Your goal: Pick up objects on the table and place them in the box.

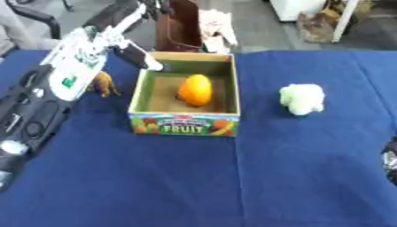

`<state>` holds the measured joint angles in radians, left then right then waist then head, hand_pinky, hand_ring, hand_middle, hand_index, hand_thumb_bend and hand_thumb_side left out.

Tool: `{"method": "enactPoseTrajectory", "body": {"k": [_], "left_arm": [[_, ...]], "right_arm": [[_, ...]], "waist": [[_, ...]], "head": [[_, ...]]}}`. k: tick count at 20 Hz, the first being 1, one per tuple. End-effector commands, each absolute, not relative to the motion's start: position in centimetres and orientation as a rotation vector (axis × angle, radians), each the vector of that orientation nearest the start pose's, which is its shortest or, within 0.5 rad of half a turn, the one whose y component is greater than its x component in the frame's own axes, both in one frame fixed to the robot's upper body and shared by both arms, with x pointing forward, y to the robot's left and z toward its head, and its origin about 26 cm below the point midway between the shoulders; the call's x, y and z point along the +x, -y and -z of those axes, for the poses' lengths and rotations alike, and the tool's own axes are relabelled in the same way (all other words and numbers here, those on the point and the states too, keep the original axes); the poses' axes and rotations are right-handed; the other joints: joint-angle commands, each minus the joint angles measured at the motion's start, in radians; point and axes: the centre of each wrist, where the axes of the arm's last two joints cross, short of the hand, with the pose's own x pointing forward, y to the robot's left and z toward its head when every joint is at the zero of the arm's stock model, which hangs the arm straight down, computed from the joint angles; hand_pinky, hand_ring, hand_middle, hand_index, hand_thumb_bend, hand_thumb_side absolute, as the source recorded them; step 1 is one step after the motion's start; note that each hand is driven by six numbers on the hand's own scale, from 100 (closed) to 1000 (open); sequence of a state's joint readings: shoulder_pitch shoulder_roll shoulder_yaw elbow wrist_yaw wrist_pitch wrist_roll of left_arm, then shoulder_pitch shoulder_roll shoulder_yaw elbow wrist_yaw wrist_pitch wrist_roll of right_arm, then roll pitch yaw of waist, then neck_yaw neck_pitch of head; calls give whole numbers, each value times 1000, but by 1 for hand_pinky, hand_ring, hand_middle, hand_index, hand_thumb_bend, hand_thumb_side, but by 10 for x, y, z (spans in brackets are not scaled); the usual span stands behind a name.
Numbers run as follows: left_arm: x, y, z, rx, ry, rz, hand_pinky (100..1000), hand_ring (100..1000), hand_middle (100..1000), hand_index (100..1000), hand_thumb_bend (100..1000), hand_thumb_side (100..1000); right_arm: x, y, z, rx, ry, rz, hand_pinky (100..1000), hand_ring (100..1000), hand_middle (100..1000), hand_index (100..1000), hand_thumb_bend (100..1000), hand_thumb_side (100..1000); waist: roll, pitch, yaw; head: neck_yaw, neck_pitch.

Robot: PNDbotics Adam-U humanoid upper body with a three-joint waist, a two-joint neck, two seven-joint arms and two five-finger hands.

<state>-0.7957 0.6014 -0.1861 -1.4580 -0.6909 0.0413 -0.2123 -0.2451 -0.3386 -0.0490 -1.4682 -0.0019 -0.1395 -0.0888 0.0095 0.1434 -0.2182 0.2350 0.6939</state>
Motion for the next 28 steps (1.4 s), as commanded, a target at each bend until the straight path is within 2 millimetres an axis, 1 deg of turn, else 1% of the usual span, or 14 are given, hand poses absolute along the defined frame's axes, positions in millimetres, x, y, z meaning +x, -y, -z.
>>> {"method": "enactPoseTrajectory", "body": {"k": [1, 2, 5, 8, 12, 17, 22, 28], "left_arm": [[398, -300, -292, 1202, 1737, 1157, 722, 699, 714, 807, 807, 153], [397, -307, -291, 1228, 1700, 1147, 721, 698, 713, 806, 808, 156], [400, -329, -287, 1294, 1582, 1131, 726, 699, 711, 803, 820, 203], [405, -350, -278, 1330, 1466, 1095, 723, 695, 707, 798, 822, 207], [416, -369, -262, 1337, 1334, 1046, 724, 695, 704, 792, 826, 221], [429, -394, -242, 1325, 1233, 1006, 724, 688, 693, 782, 829, 233], [439, -407, -220, 1293, 1177, 1001, 731, 694, 700, 786, 831, 241], [447, -408, -199, 1246, 1167, 1029, 741, 712, 713, 790, 835, 248]], "right_arm": [[339, 334, -71, -367, 1872, -205, 550, 712, 635, 722, 100, 100], [339, 335, -71, -367, 1872, -205, 550, 712, 635, 722, 100, 100], [339, 335, -70, -368, 1871, -205, 550, 712, 635, 722, 100, 100], [339, 336, -70, -371, 1868, -203, 550, 712, 635, 722, 100, 100], [339, 335, -70, -368, 1869, -205, 550, 712, 635, 722, 100, 100], [338, 336, -69, -370, 1867, -206, 550, 712, 635, 722, 100, 100], [339, 335, -69, -367, 1869, -208, 551, 712, 635, 722, 100, 100], [339, 335, -70, -365, 1872, -209, 551, 712, 635, 722, 100, 100]], "waist": [[0, -18, 2], [0, -19, 3], [0, -19, 4], [0, -19, 5], [-3, -19, 6], [-6, -16, 6], [-7, -13, 6], [-11, -6, 2]], "head": [[-6, -5], [-6, -5], [-9, -8], [-11, -8], [-14, -8], [-15, -8], [-16, -8], [-13, -10]]}}
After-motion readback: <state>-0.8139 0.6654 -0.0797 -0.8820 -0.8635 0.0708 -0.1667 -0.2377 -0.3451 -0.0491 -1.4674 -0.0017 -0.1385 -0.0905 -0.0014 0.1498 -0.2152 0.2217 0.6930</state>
